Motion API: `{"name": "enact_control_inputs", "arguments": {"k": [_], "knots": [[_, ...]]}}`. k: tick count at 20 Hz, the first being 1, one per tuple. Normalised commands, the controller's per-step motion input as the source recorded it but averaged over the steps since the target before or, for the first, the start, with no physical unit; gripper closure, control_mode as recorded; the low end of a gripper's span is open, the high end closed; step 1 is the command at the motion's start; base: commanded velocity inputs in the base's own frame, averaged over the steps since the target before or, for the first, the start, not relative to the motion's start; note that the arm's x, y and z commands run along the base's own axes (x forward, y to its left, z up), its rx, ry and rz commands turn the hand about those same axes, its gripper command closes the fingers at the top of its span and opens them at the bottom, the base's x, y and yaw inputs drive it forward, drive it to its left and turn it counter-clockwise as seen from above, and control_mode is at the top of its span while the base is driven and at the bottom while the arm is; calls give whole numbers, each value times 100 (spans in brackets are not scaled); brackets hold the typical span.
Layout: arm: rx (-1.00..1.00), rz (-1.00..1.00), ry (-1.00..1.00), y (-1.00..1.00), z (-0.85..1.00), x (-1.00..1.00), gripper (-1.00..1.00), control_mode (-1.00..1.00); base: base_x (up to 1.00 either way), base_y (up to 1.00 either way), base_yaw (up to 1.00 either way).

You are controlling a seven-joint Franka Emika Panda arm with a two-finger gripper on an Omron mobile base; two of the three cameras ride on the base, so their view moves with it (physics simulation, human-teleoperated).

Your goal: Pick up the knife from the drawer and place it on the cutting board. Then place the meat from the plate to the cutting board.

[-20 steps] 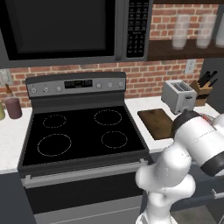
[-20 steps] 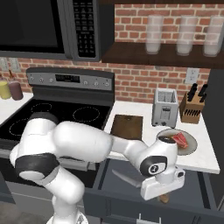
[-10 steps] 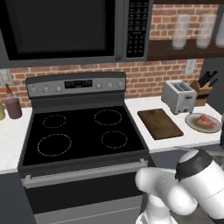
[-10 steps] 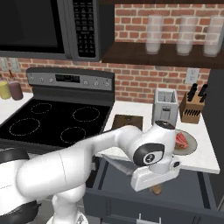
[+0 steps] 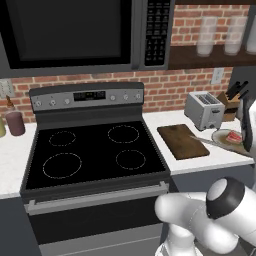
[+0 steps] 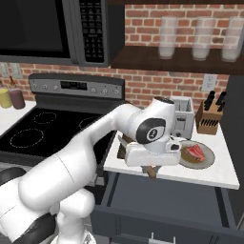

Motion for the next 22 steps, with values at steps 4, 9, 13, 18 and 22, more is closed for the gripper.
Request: {"name": "enact_control_inputs", "arguments": {"k": [4,9,13,18,22], "knots": [[0,-36,9,68,-14,100,100,-100,0,0,0],[0,-31,11,35,-42,100,100,-100,0,0,0],[-3,-16,16,18,-44,100,100,-100,0,0,0],[-4,-14,12,23,-28,100,100,-100,0,0,0],[-6,-8,1,22,-27,77,100,-100,0,0,0]]}}
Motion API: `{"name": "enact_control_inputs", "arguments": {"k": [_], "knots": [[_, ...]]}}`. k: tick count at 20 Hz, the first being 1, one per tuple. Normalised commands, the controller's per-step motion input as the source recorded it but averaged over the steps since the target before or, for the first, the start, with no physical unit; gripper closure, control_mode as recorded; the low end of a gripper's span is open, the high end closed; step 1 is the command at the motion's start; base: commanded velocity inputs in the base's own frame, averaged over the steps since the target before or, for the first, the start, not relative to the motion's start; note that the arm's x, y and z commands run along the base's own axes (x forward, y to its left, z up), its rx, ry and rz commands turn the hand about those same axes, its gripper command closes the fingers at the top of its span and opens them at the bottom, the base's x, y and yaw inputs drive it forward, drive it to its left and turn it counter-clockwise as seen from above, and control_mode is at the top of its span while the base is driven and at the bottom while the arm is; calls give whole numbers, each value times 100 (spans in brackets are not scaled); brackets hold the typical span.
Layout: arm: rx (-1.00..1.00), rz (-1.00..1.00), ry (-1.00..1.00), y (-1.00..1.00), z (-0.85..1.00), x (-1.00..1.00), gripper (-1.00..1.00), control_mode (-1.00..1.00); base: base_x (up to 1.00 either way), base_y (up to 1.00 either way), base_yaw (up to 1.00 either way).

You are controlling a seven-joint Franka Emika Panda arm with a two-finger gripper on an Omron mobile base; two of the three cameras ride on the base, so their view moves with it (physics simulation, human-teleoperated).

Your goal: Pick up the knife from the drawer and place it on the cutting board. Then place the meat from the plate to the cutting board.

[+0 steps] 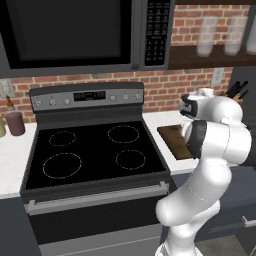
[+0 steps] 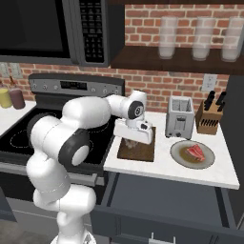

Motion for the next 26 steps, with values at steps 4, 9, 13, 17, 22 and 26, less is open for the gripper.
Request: {"name": "enact_control_inputs", "arguments": {"k": [4,9,13,17,22,26], "knots": [[-7,0,0,29,-58,26,100,-100,0,0,0],[-6,0,0,23,-79,6,100,-100,0,0,0],[-4,1,0,22,-57,23,100,-100,0,0,0],[0,3,0,12,-17,46,100,-100,0,0,0],[0,2,5,9,0,45,100,-100,0,0,0],[0,0,10,2,0,26,-100,-100,0,0,0]]}}
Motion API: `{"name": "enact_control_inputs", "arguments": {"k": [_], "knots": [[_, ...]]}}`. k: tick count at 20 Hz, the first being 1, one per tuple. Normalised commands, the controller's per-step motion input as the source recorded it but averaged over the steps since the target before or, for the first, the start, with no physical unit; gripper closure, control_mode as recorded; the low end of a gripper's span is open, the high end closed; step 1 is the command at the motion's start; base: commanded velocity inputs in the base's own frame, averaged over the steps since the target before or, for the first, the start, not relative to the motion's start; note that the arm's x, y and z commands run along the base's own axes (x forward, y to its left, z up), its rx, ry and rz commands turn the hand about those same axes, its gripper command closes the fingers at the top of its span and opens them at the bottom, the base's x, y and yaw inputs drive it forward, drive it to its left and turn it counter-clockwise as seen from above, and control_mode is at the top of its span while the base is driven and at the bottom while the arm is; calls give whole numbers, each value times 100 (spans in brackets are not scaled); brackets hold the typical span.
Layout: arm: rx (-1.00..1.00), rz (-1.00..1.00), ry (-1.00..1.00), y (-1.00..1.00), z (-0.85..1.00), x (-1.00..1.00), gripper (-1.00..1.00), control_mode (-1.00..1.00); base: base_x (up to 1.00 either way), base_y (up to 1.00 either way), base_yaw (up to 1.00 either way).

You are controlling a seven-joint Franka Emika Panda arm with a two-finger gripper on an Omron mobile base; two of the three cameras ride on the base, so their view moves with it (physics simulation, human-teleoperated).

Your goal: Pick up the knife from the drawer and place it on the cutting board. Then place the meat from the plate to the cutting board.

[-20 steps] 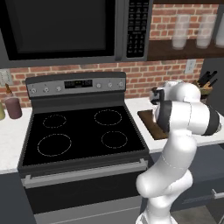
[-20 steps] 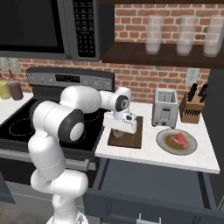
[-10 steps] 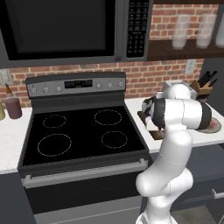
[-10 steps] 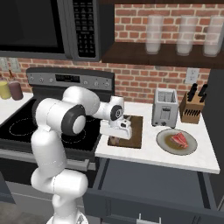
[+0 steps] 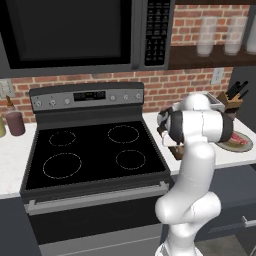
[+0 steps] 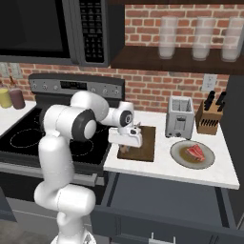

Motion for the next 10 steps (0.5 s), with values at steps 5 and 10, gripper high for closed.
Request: {"name": "enact_control_inputs", "arguments": {"k": [5,10], "knots": [[0,0,11,-21,0,11,-100,-100,0,0,0],[2,-2,1,-41,30,-32,-100,-100,0,0,0]]}}
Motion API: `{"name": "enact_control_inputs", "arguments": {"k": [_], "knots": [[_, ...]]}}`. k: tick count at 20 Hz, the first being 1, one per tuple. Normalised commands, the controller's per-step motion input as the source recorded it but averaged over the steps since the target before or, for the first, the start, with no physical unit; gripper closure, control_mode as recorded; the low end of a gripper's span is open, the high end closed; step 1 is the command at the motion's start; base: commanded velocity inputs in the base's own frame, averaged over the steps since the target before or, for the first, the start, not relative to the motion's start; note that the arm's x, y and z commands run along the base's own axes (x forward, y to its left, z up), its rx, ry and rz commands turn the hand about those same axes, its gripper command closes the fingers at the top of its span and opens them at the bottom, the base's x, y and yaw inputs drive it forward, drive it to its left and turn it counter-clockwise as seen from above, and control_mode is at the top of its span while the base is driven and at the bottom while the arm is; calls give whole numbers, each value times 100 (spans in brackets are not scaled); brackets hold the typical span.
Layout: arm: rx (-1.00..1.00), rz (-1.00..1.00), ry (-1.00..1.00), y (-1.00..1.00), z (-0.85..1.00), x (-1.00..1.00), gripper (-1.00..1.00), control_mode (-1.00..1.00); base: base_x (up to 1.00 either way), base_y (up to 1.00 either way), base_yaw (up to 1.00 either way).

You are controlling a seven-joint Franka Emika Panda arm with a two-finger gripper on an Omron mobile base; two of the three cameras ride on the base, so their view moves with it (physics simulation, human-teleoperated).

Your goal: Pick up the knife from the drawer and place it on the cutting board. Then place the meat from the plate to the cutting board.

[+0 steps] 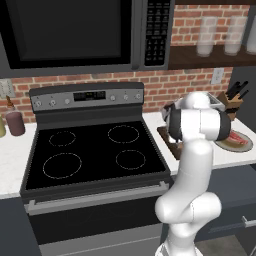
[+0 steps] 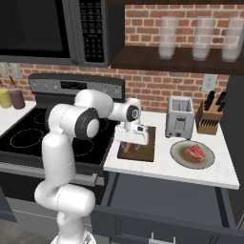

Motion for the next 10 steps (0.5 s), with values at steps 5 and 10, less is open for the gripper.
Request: {"name": "enact_control_inputs", "arguments": {"k": [5,10], "knots": [[5,-1,-8,-72,50,-69,-100,-100,0,0,0],[7,0,-8,-100,40,-26,-100,-100,0,0,0]]}}
